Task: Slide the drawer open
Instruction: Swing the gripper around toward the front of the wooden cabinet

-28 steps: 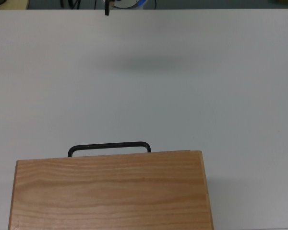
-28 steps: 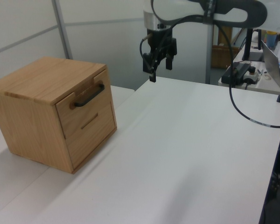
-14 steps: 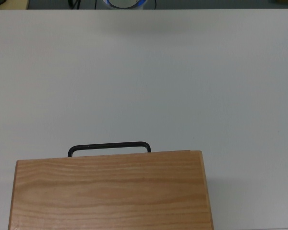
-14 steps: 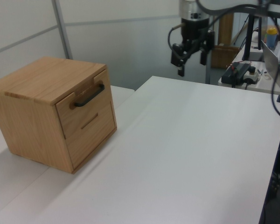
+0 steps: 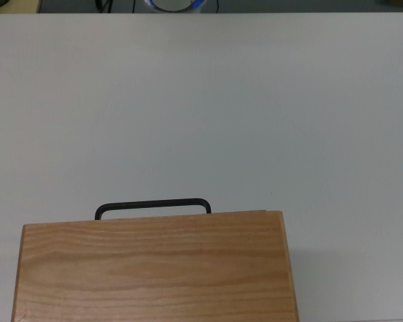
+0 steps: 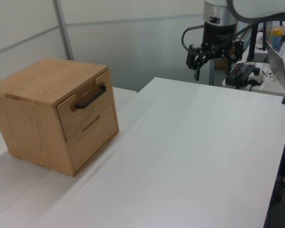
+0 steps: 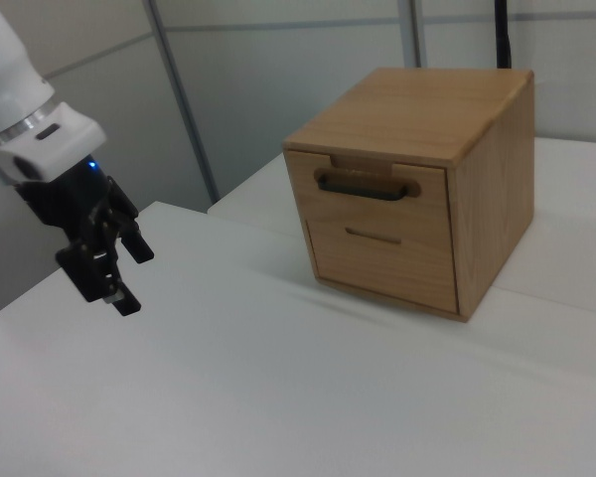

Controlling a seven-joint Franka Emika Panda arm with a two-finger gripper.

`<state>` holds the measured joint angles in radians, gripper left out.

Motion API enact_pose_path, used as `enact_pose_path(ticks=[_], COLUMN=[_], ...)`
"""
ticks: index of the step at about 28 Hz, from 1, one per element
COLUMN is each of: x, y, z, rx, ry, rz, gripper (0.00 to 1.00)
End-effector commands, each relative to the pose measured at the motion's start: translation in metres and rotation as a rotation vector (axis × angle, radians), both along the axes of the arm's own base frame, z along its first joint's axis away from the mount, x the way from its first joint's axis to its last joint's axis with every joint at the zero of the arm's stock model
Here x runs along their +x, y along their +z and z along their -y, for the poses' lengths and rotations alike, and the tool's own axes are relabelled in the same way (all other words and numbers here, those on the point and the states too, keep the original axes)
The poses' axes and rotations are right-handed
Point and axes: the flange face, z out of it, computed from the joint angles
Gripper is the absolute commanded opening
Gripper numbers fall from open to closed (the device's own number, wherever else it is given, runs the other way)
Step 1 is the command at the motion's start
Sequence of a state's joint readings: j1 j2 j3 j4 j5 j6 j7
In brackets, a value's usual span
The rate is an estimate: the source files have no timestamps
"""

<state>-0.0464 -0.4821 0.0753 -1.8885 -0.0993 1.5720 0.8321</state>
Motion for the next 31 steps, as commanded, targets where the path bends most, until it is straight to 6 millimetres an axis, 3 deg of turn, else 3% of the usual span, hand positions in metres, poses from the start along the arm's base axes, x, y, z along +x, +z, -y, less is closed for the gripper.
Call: enact_pose_path(ticks=[1,9,15,24,30,31], x=[-0.003,0.026,0.077,0.128,0.175,0.190], y=[-0.011,-0.037,-0.077,-0.082,-0.088,-0.093], z=[0.008,0.015,0.016,0.007,-0.009,-0.010], rx=[0.078,0.162,0.211,0.365,0.429,0.445], ry=[-0.236,-0.511,-0.645,-0.647,-0.625,-0.617], rz=[0.099,0.207,0.252,0.393,0.434,0.455], gripper=[0.99,0.99,0.99,0.99,1.00,1.00])
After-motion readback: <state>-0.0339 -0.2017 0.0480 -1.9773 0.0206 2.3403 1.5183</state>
